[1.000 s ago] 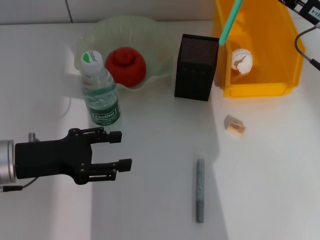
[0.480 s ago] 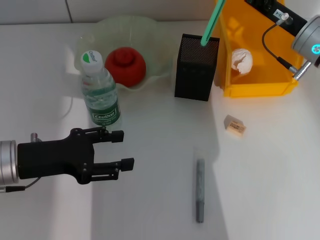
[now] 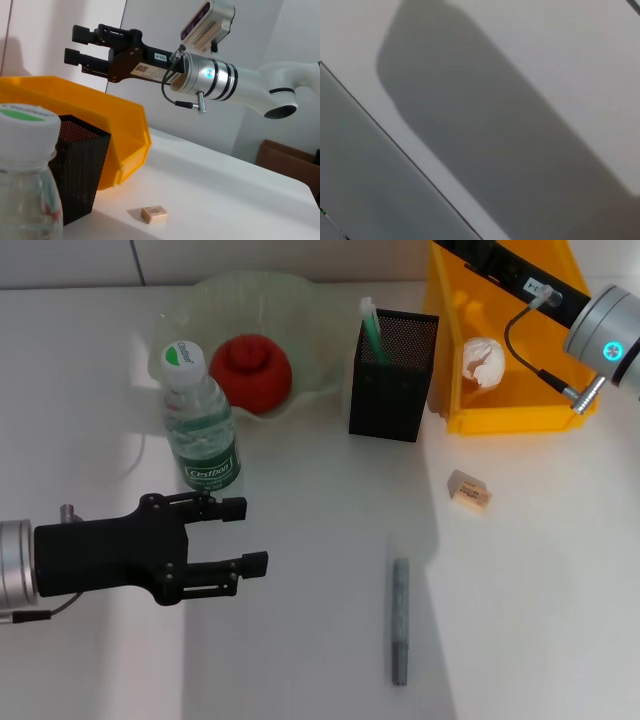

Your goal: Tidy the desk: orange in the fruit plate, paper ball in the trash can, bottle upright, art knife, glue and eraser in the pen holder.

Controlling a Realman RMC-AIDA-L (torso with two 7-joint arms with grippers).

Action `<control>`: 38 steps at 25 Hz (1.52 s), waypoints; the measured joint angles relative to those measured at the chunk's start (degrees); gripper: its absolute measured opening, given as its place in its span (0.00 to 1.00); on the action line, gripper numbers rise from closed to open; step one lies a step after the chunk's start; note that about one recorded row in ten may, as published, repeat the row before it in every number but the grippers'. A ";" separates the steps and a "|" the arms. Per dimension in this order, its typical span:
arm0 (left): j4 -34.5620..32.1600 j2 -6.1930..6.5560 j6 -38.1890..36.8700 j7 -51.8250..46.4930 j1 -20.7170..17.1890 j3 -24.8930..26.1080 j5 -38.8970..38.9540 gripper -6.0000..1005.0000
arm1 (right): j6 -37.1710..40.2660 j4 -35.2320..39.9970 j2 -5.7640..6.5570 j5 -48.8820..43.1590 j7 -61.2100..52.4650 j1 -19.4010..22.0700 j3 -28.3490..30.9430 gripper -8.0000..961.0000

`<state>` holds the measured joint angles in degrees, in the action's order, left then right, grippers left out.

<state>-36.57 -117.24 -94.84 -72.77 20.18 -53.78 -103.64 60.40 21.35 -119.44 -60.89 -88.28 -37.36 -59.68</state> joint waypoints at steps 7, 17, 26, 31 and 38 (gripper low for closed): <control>-0.08 -0.04 -0.52 0.00 -0.22 0.45 0.09 0.75 | 7.39 4.29 0.47 -2.41 -0.85 2.70 -0.09 0.57; -0.11 -0.09 -3.89 1.68 -0.49 1.41 0.11 0.75 | 26.54 25.37 3.45 -36.54 -21.03 6.18 8.29 0.84; 0.01 0.10 -5.19 2.86 -0.50 2.10 -0.19 0.75 | 39.34 39.27 4.23 -50.80 -33.20 4.70 12.99 0.87; 0.01 0.13 -5.25 2.91 -0.49 2.10 -0.30 0.75 | 46.05 50.47 3.05 -61.29 -39.69 3.18 12.61 0.87; -0.35 0.17 -5.57 2.42 -0.45 2.09 -0.34 0.75 | 55.39 62.34 2.88 -75.94 -45.92 -2.16 7.72 0.87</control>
<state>-36.92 -117.07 -100.40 -70.35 19.73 -51.68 -103.98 115.80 83.69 -116.57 -136.83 -134.19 -39.52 -51.95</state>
